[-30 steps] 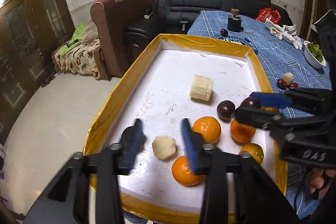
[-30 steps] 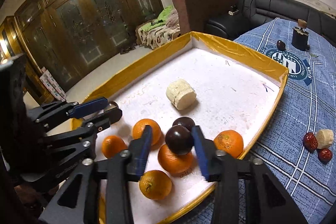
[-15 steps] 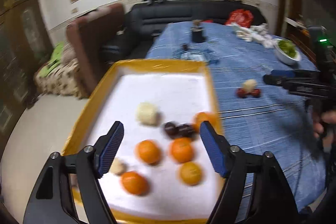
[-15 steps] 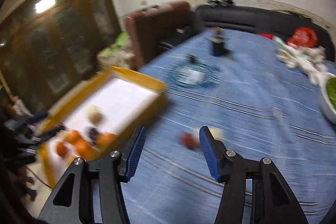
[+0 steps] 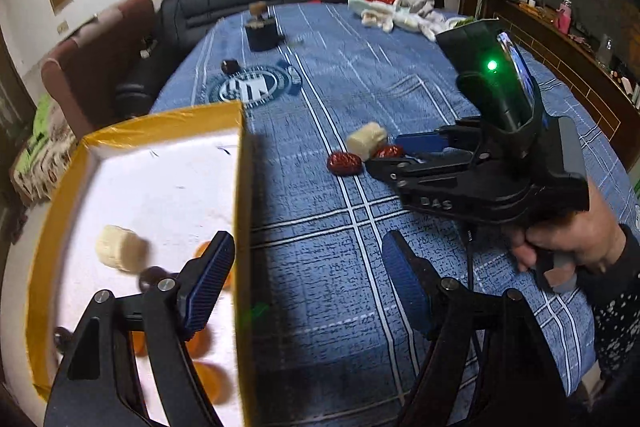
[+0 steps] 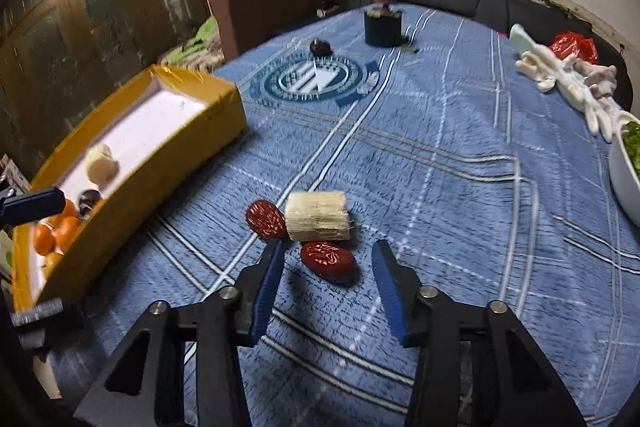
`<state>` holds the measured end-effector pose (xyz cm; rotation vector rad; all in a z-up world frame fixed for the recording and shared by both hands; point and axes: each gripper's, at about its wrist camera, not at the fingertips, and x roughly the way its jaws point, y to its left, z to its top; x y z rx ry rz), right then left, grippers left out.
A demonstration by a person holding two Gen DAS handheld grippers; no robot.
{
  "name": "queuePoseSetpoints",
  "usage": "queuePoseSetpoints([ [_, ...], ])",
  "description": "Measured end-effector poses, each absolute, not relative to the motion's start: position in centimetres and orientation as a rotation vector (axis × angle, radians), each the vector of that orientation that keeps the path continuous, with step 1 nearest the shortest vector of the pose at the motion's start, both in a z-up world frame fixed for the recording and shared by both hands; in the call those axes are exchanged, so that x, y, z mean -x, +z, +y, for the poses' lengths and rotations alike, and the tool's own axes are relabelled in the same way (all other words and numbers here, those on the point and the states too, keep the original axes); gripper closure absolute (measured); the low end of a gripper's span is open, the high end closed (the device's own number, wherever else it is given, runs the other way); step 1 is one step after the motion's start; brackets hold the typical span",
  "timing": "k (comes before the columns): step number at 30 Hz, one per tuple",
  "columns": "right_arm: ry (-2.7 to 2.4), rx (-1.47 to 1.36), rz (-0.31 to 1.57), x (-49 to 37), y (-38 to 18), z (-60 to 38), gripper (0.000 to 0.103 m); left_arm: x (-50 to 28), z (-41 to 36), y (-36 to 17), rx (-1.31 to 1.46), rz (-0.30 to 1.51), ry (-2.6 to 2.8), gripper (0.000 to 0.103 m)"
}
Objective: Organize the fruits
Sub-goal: 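Grasp a red date with the left gripper while the right gripper grasps another red date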
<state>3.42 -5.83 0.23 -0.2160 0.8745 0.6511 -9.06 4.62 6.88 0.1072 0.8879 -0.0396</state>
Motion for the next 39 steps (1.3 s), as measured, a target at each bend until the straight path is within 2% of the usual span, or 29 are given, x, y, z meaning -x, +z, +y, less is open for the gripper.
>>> queuePoseSetpoints([
  [3,0.648,0.246,0.847,-3.3,0.0,-5.7,0.073,8.2,4.3,6.3,-0.098,0.907,-0.036,0.027],
  [15,0.555,0.037,0.975,-5.8,0.3,-13.0,0.072,2.1,2.4,4.5,-0.138,0.963,-0.013,0.027],
  [27,0.551,0.025,0.975,-5.7,0.4,-13.2,0.072,-1.1,1.8,1.7,-0.177,0.993,0.026,0.027],
  [31,0.550,0.026,0.974,-5.7,0.4,-13.1,0.071,-1.6,1.5,1.7,-0.176,0.972,0.026,0.038],
  [35,0.552,0.022,0.976,-5.7,0.4,-13.2,0.071,-1.3,1.0,1.7,-0.158,0.966,-0.048,0.071],
  [36,0.552,0.022,0.977,-5.7,0.4,-13.1,0.071,-1.3,0.9,1.7,-0.162,0.965,-0.058,0.074],
  [39,0.553,0.020,0.978,-5.7,0.4,-13.1,0.072,-0.9,0.4,1.8,-0.188,0.954,-0.056,0.074],
])
